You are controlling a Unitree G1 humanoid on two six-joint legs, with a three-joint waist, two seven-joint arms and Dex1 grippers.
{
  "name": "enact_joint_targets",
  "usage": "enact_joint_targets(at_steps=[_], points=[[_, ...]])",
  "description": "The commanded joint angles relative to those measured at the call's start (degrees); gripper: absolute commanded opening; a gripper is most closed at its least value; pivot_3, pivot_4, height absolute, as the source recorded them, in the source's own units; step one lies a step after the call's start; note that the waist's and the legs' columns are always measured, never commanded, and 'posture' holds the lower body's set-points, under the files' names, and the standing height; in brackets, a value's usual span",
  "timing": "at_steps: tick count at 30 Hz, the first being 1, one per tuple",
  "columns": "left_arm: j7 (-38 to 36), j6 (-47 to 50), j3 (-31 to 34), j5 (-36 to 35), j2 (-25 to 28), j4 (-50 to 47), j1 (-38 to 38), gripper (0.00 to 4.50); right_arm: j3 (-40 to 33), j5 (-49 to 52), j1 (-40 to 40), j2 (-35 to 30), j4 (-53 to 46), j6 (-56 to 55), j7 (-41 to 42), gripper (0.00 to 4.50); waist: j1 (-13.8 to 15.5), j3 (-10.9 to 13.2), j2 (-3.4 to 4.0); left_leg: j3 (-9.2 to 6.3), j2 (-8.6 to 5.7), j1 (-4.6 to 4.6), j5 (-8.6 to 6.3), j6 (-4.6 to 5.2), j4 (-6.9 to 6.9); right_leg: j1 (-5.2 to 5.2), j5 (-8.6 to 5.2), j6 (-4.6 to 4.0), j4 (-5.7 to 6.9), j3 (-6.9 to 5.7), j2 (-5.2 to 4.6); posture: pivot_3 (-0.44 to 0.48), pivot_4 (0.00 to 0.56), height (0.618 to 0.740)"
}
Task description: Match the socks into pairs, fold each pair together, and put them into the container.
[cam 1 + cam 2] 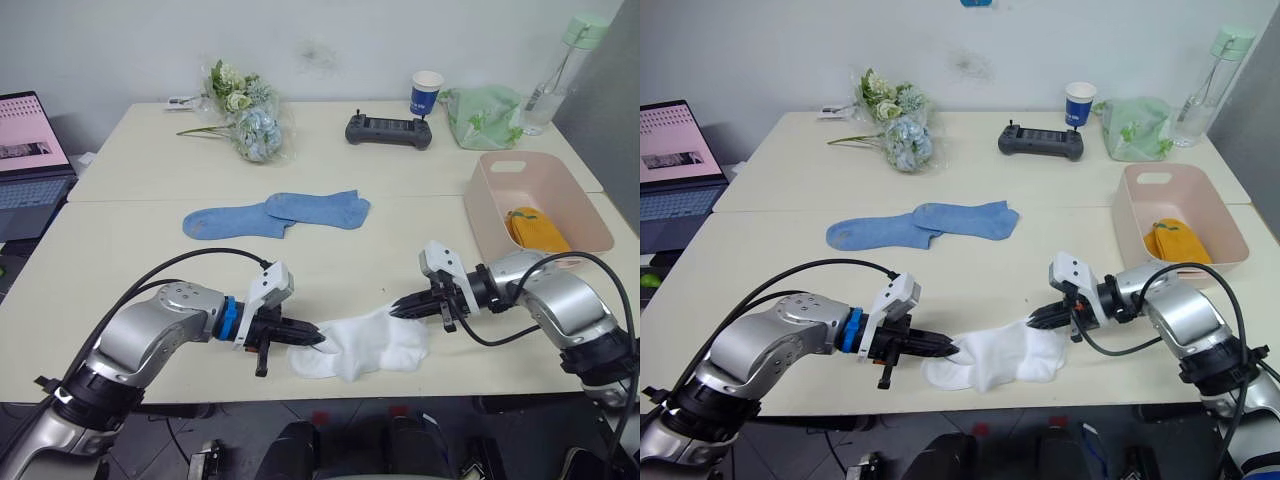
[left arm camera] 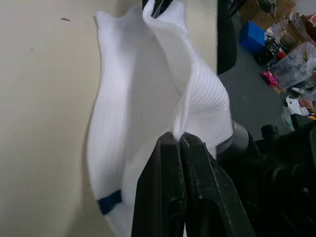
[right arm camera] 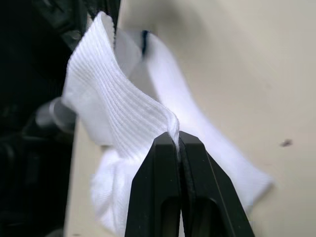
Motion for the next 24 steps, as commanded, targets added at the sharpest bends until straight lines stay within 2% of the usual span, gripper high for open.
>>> enact_joint_targets(at_steps=[1,3,4,6,9,13,18,24], points=[[-0.64,-2.1,-0.51,2.83,-0.22,0.81,-0.53,0.0,-0.05,-2.18,-1.59,1.58,2.16,-3.69,-0.34,0.04,0.02,0.0,0.0,0.0,-0.01,0.0,0.0,0.0,0.0,0.0,0.0,0.0,0.0,0.01,0.0,0.0,0.15,0.74],[-1.44,-3.93,-0.6,4.15,-0.34,1.18,-0.28,0.0,-0.57,-2.68,-1.73,2.52,2.88,-4.14,-0.57,0.04,0.07,0.0,0.0,-0.01,-0.02,-0.01,0.0,0.0,0.01,-0.01,0.0,0.0,-0.01,0.01,-0.01,0.0,0.15,0.74],[-1.5,-4.88,-0.3,4.52,-0.72,1.48,-0.11,0.0,-0.73,-3.07,-1.67,2.76,3.1,-4.57,-0.72,0.25,0.08,0.0,0.0,-0.01,-0.02,-0.01,0.0,0.0,0.01,0.0,0.0,0.0,-0.01,0.01,-0.01,0.0,0.15,0.74],[-1.4,-5.8,0.81,4.47,-1.88,2.32,-0.2,0.4,-1.44,-3.3,-1.46,2.88,3.31,-4.71,-0.96,0.7,0.1,0.0,0.0,-0.02,-0.03,-0.01,0.0,-0.01,0.01,0.0,0.0,0.0,-0.01,0.01,-0.02,0.0,0.15,0.74],[-0.6,-5.42,3.76,3.46,-2.32,2.53,-0.14,1.15,-3.86,-2.74,-1.15,1.57,2.86,-4.26,-1.34,1.62,0.1,0.0,0.0,-0.03,-0.03,-0.02,0.0,-0.01,0.02,0.0,0.0,0.0,-0.01,0.0,-0.03,0.0,0.15,0.74],[-1.52,-3.97,9.01,0.44,-0.3,0.86,2.41,2.33,-8.22,-0.59,0.03,-0.49,0.7,-1.32,-2.48,1.65,0.02,0.0,0.01,-0.03,-0.03,-0.03,0.0,0.0,0.01,-0.03,0.0,0.0,0.01,0.02,-0.03,0.0,0.15,0.74],[-2.73,-6.57,10.85,1.55,2.17,-1.84,7.94,2.33,-11.11,1.29,5.42,-3.41,-4.86,2.01,-3.08,1.65,0.11,0.0,0.01,-0.05,-0.02,-0.03,0.0,0.0,-0.03,-0.03,0.0,0.0,-0.02,0.01,-0.04,0.0,0.15,0.74],[0.21,-14.63,6.48,9.19,-1.41,-0.01,8.27,2.33,-11.29,0.74,9.63,-3.92,-6.59,2.24,-4.85,1.65,0.24,0.0,0.01,-0.01,-0.05,-0.01,0.0,0.0,0.02,0.04,0.0,0.0,0.0,0.03,-0.07,0.0,0.15,0.74]])
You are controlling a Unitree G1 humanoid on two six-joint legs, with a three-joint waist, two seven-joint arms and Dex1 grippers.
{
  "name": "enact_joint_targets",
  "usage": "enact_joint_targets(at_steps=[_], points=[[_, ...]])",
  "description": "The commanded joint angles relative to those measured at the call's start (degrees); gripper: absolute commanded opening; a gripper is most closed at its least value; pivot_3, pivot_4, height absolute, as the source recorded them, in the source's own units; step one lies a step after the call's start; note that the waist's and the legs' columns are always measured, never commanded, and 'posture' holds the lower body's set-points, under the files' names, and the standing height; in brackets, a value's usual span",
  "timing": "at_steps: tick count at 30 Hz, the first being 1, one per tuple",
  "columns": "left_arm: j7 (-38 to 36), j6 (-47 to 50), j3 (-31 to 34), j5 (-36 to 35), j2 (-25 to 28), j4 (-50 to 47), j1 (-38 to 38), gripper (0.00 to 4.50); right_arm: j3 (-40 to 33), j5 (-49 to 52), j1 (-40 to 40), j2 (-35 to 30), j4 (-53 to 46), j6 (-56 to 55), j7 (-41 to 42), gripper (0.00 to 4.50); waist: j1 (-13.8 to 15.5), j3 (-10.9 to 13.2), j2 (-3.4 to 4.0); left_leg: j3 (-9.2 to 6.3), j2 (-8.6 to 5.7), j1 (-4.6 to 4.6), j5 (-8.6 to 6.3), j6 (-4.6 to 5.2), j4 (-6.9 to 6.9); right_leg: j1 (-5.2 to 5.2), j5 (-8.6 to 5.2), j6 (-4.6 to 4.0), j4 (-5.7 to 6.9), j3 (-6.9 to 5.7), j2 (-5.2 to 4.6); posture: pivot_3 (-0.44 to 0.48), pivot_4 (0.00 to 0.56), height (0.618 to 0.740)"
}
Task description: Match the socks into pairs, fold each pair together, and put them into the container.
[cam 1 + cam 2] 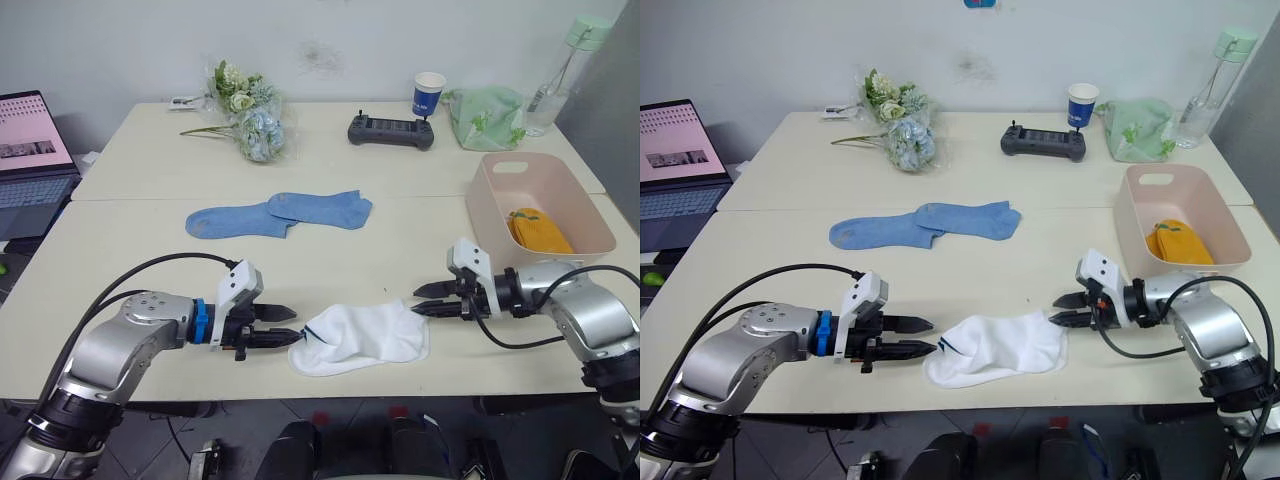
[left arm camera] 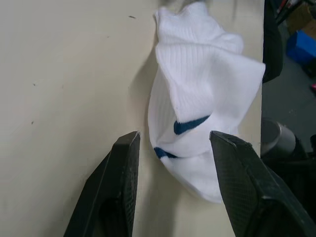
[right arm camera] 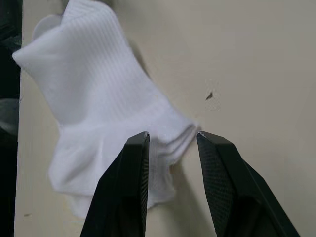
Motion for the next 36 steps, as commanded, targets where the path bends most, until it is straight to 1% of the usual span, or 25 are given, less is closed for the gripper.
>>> enact_joint_targets(at_steps=[1,4,9,12,15,17,18,21,26,30,31,34,36], points=[[1.27,-6.45,-3.05,5.52,-1.75,0.43,-0.78,2.33,-1.75,0.2,1.17,-1.17,-2.32,-0.51,-0.89,1.65,0.01,0.0,0.0,0.01,0.0,0.01,0.0,0.0,0.0,0.01,0.0,0.0,0.0,0.0,0.0,0.0,0.15,0.74],[1.63,-9.49,-4.23,7.52,-3.81,1.42,-1.4,2.33,-1.52,0.03,2.06,-1.52,-2.51,-0.9,-1.16,1.65,-0.02,0.0,0.0,0.0,0.01,-0.01,0.0,0.0,-0.03,-0.01,0.0,0.0,-0.02,-0.02,0.0,0.0,0.15,0.74],[-1.05,-10.96,-5.32,9.01,-2.58,1.15,-0.73,2.33,-0.98,-0.27,2.8,-1.67,-2.92,-1.21,-1.65,1.65,-0.11,0.0,0.0,0.01,0.03,0.01,0.0,0.0,-0.03,-0.01,0.0,0.0,-0.01,-0.02,0.01,0.0,0.15,0.74],[-1.62,-11.18,-4.83,9.06,-2.61,1.56,-1.06,1.75,-0.48,-0.49,2.92,-1.18,-3.12,-1.34,-2.16,1.65,-0.09,0.0,0.0,0.01,0.01,0.0,0.0,0.0,-0.02,0.0,0.0,0.0,-0.01,-0.01,0.01,0.0,0.15,0.74],[-2.21,-11.03,-4.71,9.08,-2.58,1.74,-1.4,0.77,-0.19,-0.17,2.73,-0.83,-3.26,-1.14,-2.34,1.65,-0.08,0.0,0.0,-0.01,0.02,0.0,0.0,0.0,-0.02,0.0,0.0,0.0,-0.01,-0.03,0.01,0.0,0.15,0.74],[-2.73,-10.69,-4.57,8.77,-2.54,1.52,-1.55,0.09,-0.09,0.08,2.85,-1.13,-3.29,-1.43,-1.61,1.26,-0.08,0.0,0.0,-0.01,0.02,0.0,0.0,0.0,-0.02,0.0,0.0,0.0,-0.01,-0.03,0.01,0.0,0.15,0.74],[-2.94,-10.52,-4.5,8.62,-2.53,1.39,-1.58,0.0,-0.07,0.18,2.96,-1.32,-3.34,-1.63,-1.23,1.04,-0.08,0.0,0.0,-0.01,0.01,0.0,0.0,0.0,-0.02,0.0,0.0,0.0,-0.01,-0.03,0.01,0.0,0.15,0.74],[-3.19,-10.15,-4.31,8.38,-2.48,1.09,-1.65,0.0,-0.48,1.06,2.91,-1.45,-3.93,-0.86,-0.68,0.03,-0.09,0.0,0.0,-0.01,0.02,0.0,0.0,0.0,-0.02,0.0,0.0,0.0,-0.01,-0.03,0.01,0.0,0.15,0.74],[-3.52,-9.15,-3.65,7.55,-2.43,-0.12,-1.67,0.0,-0.56,1.66,2.71,-1.66,-4.78,0.05,0.12,0.03,-0.08,0.0,0.0,-0.01,0.02,0.0,0.0,0.0,-0.02,0.0,0.0,0.0,-0.01,-0.03,0.01,0.0,0.15,0.74],[-3.91,-5.9,-2.4,5.08,-1.85,-2.75,-1.9,0.0,-0.89,1.81,2.44,-2.0,-4.59,0.05,0.6,0.03,-0.09,0.0,0.0,-0.01,0.02,0.0,0.0,0.0,-0.02,0.01,0.0,0.0,-0.01,-0.03,0.01,0.0,0.15,0.74],[-4.16,-4.5,-2.05,3.91,-1.59,-3.62,-1.93,0.0,-0.95,1.8,2.26,-2.01,-4.42,0.09,0.63,0.03,-0.09,0.0,0.0,-0.01,0.02,0.0,0.0,0.0,-0.02,0.01,0.0,0.0,-0.01,-0.04,0.02,0.0,0.15,0.74],[-4.34,4.99,0.97,-4.89,-0.75,-8.0,-2.11,0.0,-0.7,0.71,1.93,-2.0,-3.09,-0.83,0.5,0.03,-0.14,0.0,-0.01,-0.01,0.02,0.0,0.0,0.0,-0.02,0.0,0.0,0.0,0.0,-0.03,0.01,0.0,0.15,0.74],[-4.15,9.3,2.42,-8.58,0.07,-9.14,-2.42,0.0,-0.39,0.22,1.85,-1.78,-2.27,-1.31,0.54,0.03,-0.12,0.0,-0.01,-0.02,0.02,0.0,0.0,0.01,-0.02,0.01,0.0,0.01,0.0,-0.03,0.02,0.0,0.15,0.74]])
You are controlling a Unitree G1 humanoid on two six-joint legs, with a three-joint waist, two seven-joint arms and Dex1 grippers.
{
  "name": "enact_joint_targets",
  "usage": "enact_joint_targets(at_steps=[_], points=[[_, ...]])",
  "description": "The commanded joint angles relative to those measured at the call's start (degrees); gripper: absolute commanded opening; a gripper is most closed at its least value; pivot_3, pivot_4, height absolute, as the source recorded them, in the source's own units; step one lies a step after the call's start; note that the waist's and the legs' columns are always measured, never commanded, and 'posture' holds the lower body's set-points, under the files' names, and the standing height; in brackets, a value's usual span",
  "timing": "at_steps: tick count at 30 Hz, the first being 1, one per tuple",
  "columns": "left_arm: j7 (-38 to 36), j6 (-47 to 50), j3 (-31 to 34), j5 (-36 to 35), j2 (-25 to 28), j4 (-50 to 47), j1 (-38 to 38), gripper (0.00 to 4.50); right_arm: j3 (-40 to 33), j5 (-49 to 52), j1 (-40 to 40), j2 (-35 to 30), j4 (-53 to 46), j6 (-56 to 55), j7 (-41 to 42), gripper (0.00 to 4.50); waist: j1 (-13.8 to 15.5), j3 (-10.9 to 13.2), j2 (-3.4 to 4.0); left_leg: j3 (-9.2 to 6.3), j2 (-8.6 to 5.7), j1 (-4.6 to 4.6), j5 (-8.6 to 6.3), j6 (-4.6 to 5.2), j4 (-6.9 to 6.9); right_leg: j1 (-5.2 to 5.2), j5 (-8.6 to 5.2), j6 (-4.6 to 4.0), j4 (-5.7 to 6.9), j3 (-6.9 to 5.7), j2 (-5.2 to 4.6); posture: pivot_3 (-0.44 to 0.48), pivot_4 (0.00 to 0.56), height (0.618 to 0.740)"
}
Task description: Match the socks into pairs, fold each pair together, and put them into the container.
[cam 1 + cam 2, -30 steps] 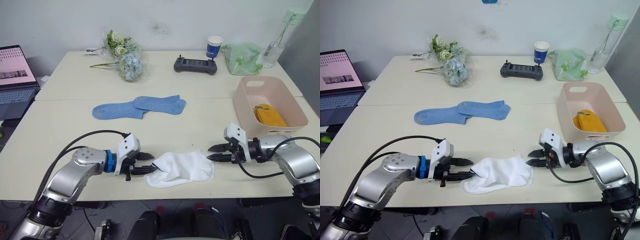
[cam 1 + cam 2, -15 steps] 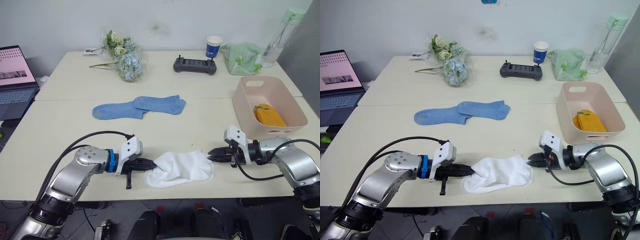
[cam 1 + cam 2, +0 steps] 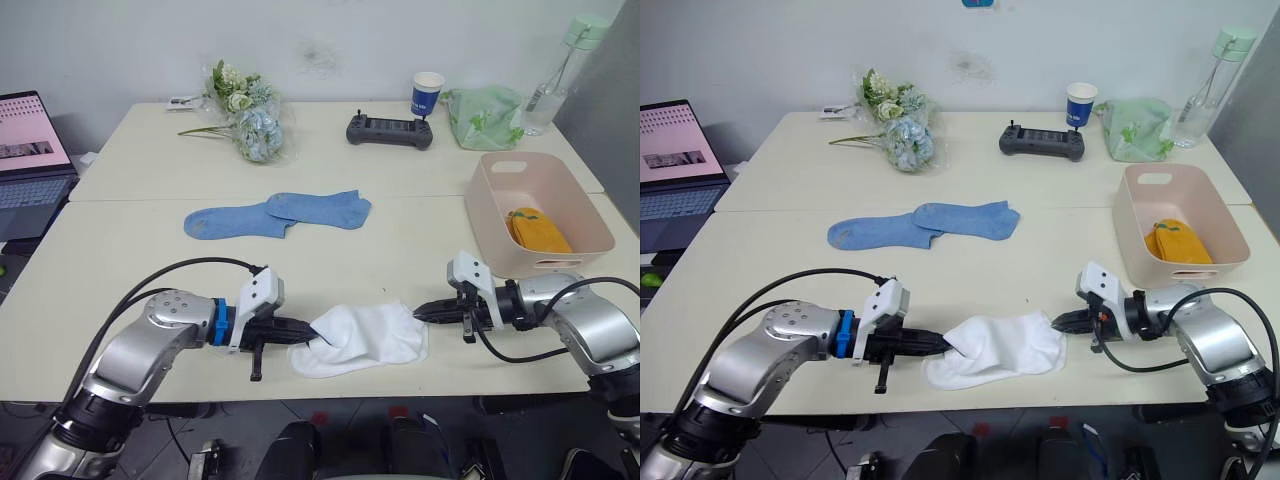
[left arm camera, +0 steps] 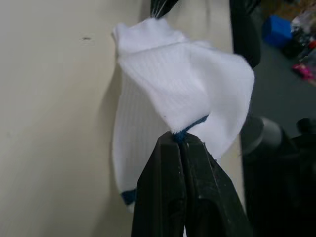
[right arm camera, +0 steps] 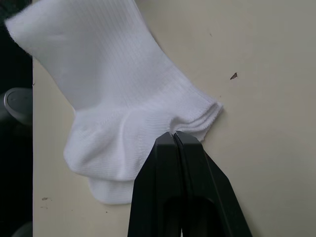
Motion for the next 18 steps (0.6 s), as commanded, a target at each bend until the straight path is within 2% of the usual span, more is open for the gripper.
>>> enact_joint_targets(at_steps=[1,4,9,18], points=[[-0.55,7.02,3.42,-6.81,2.25,-3.42,-1.01,0.0,-0.61,-0.05,-0.85,-0.31,0.31,-1.21,0.23,0.03,0.01,0.0,0.0,0.0,0.0,0.0,0.0,0.0,0.0,0.0,0.0,0.0,0.0,-0.01,0.0,0.0,0.15,0.74],[-1.4,6.81,1.81,-4.23,5.65,-1.58,-0.46,0.0,-0.35,-0.23,-0.7,-0.08,0.62,-1.58,0.33,0.03,-0.07,0.0,0.0,0.02,0.0,0.02,0.0,0.0,0.0,0.0,0.0,0.0,0.01,0.01,0.01,0.0,0.15,0.74],[-1.6,-1.85,-3.19,5.25,7.67,3.93,-0.64,0.0,-0.17,-0.29,-0.69,0.13,0.79,-1.83,0.26,0.03,0.06,0.0,0.0,0.01,0.0,0.01,0.0,0.0,0.0,0.01,0.0,0.0,-0.02,0.0,0.02,0.0,0.15,0.74],[-1.93,-3.36,-6.66,8.19,4.9,5.55,-2.9,0.0,-0.49,-0.23,-0.72,0.19,0.7,-1.88,-0.04,0.03,0.04,0.0,0.0,0.01,0.0,0.0,0.0,0.0,0.0,0.01,0.0,0.0,-0.01,0.0,0.01,0.0,0.15,0.74]])
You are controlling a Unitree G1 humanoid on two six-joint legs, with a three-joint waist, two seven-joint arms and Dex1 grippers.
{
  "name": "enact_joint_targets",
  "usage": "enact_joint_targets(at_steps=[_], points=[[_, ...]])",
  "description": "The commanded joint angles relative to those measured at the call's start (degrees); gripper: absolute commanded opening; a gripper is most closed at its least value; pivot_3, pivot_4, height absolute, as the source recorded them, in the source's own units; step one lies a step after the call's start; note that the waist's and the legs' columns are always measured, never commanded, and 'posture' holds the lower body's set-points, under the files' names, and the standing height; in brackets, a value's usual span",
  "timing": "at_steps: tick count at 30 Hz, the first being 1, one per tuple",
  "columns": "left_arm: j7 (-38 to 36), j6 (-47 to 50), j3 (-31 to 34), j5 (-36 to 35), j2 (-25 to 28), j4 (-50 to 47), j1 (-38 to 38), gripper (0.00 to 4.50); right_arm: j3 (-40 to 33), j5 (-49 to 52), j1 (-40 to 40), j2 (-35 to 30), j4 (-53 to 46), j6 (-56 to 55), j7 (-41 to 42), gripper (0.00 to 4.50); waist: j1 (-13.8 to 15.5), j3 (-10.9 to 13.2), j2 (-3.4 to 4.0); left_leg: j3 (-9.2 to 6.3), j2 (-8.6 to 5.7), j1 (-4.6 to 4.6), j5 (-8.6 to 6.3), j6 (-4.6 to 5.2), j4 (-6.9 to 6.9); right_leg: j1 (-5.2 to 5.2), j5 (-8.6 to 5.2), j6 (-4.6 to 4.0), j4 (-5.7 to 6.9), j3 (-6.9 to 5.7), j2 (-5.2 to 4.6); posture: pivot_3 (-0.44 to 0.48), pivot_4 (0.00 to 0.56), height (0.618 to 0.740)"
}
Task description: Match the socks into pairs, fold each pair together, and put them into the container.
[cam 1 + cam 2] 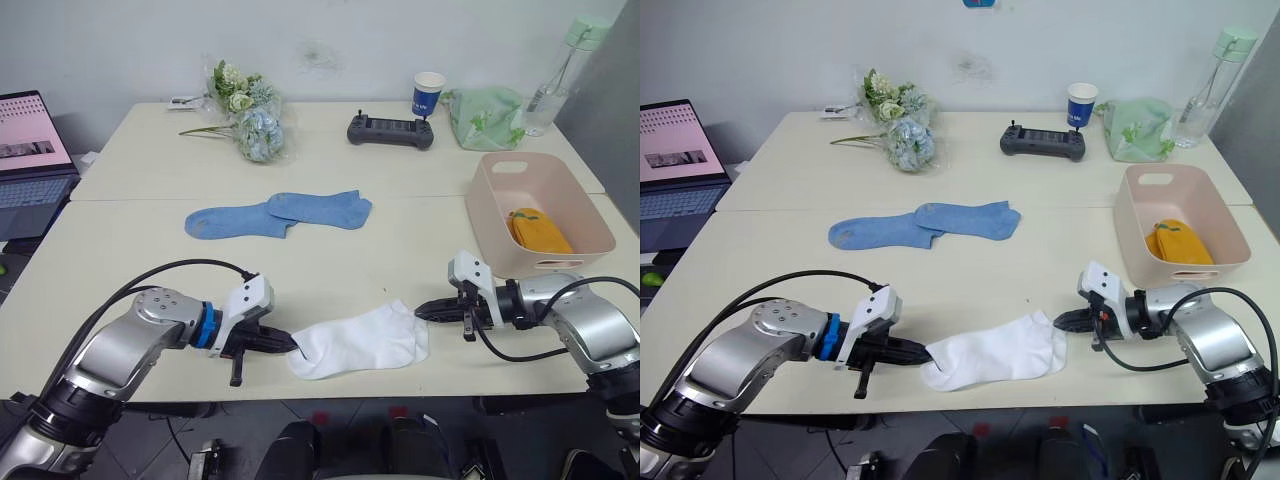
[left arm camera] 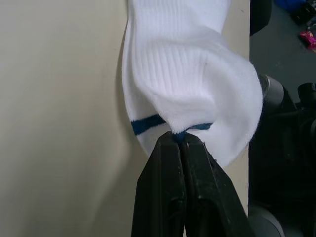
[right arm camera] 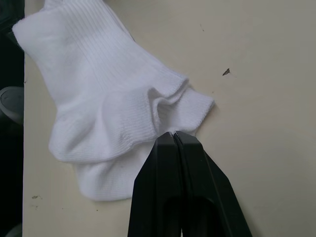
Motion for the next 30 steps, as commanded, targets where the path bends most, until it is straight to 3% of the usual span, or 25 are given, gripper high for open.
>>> enact_joint_targets(at_steps=[1,5,8,11,23,30], points=[[-0.28,-0.91,-0.26,0.92,-0.38,0.42,-0.89,0.0,-0.82,0.26,-0.89,-0.21,-0.63,-0.59,-0.03,0.03,-0.08,0.0,0.0,0.0,0.0,0.0,0.0,0.0,0.0,0.0,0.0,0.0,0.0,0.0,0.0,0.0,0.15,0.74],[-0.84,-1.14,-0.02,1.04,-0.08,0.73,-1.03,0.0,-1.91,1.04,-1.72,-0.82,-0.98,-0.04,0.34,0.03,-0.09,0.0,0.0,0.0,0.01,0.01,0.0,0.0,-0.01,-0.01,0.0,0.0,0.01,0.0,0.01,0.0,0.15,0.74],[-1.02,-1.24,0.05,1.16,-0.01,0.94,-1.07,0.0,-2.5,1.3,-2.42,-0.3,-1.48,0.08,-0.52,0.64,-0.08,0.0,0.0,0.0,0.0,0.0,0.0,0.0,0.0,-0.01,0.0,0.0,0.01,0.0,0.0,0.0,0.15,0.74],[-1.09,-1.19,0.1,1.14,-0.05,0.92,-1.14,0.0,-1.85,1.46,-2.6,-0.37,-2.38,0.42,-0.2,1.59,-0.06,0.0,0.0,-0.01,0.0,0.0,0.0,0.0,0.0,-0.01,0.0,0.0,0.01,-0.01,0.0,0.0,0.15,0.74],[-1.11,-1.29,0.03,1.58,-0.17,0.9,-1.36,0.0,1.68,0.87,-0.54,1.12,-7.45,1.13,-0.91,1.59,-0.07,0.0,0.0,-0.02,0.01,0.0,0.0,0.0,0.0,-0.01,0.0,0.0,0.02,-0.01,0.0,0.0,0.15,0.74],[-1.3,-1.43,-0.06,2.12,-0.45,1.11,-1.62,0.0,3.79,-2.16,-0.54,1.5,-5.42,-1.45,-2.4,1.59,-0.07,0.0,0.0,-0.01,0.0,0.01,0.0,0.0,0.0,-0.01,0.0,0.0,0.02,0.0,0.01,0.0,0.15,0.74]])
